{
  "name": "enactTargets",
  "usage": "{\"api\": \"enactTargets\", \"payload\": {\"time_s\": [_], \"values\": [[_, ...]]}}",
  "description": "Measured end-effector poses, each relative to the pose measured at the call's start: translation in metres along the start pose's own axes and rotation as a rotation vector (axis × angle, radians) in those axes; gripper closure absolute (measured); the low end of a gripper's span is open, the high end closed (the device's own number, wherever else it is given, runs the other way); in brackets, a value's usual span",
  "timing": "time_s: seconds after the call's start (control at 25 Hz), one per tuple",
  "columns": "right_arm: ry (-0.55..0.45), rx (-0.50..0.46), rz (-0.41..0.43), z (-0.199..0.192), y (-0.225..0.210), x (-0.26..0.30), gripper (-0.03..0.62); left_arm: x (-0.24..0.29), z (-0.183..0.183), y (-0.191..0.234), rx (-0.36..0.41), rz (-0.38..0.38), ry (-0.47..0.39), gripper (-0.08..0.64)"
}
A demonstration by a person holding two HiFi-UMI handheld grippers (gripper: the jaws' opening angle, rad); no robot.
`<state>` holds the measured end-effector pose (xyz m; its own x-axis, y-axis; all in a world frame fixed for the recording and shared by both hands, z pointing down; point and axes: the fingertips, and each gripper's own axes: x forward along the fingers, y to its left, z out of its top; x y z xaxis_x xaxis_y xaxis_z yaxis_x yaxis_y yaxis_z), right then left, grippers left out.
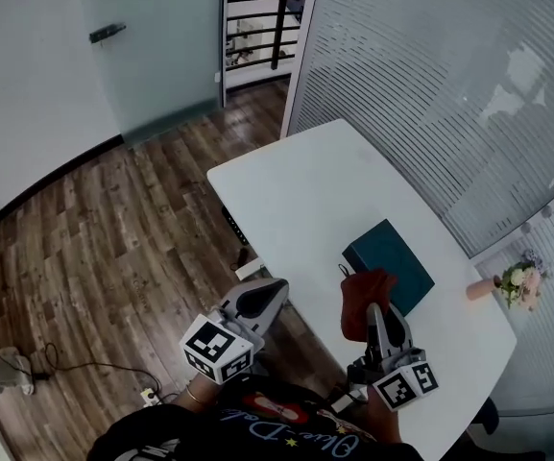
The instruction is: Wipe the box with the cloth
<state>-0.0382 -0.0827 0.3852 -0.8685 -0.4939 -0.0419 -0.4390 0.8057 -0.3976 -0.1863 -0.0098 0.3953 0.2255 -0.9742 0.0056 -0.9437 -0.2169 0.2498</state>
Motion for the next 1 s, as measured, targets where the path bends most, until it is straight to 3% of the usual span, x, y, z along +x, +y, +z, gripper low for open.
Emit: {"api": "enactTargets", "payload": {"time_s": [0.4, 0.76, 0.88, 1.0], "values": [[-0.016, -0.165, -0.216, 0.047, -0.076, 0.001, 0.538, 0.058, -0.002, 0.018, -0.008, -0.12, 0.015, 0.557], [0.022, -0.323, -0.258, 0.09, -0.154, 0.052, 0.538, 0.094, 0.024, 0.012, 0.055, -0.112, 0.009, 0.557], [0.054, -0.385, -0.268, 0.093, -0.186, 0.073, 0.538, 0.111, 0.019, 0.006, 0.093, -0.108, 0.043, 0.557], [0.129, -0.469, -0.316, 0.083, -0.226, 0.096, 0.538, 0.128, 0.011, -0.002, 0.085, -0.119, 0.081, 0.557]]}}
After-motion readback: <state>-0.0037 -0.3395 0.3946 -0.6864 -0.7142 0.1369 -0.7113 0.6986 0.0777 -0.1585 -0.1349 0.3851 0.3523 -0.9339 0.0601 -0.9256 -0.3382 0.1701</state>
